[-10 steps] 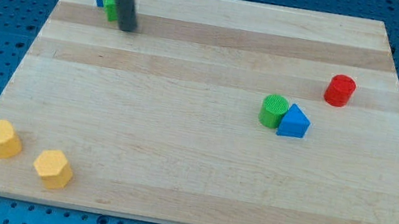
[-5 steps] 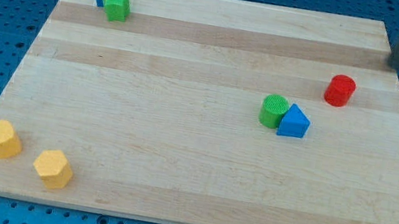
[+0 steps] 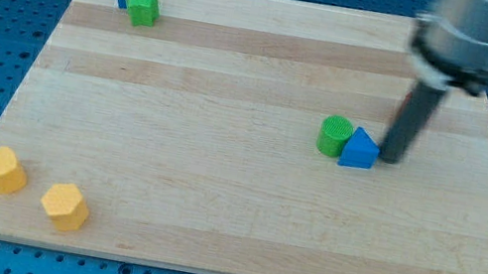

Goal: Slide the green circle into the green star

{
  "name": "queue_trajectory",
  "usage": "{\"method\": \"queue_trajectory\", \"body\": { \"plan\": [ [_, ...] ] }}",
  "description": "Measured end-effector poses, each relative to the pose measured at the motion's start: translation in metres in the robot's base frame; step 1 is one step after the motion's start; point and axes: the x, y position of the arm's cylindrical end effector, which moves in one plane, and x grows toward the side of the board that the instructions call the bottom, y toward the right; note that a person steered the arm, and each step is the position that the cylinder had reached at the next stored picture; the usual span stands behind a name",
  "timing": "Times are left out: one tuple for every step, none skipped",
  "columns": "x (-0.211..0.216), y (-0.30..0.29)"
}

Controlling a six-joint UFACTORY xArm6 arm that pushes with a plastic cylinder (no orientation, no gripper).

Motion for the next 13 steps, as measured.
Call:
{"method": "queue_trajectory", "body": {
  "plan": [
    [-0.011, -0.109],
    [-0.028, -0.102],
    [-0.054, -0.154],
    [-0.027, -0.206],
    [-0.022, -0.221],
    [-0.056, -0.289],
    [-0.071, -0.284],
    [-0.063, -0.290],
    [-0.059, -0.298],
    [-0.050, -0.295],
    [-0.031, -0.304],
    [-0.034, -0.338],
    [-0.064, -0.350]
  ]
}}
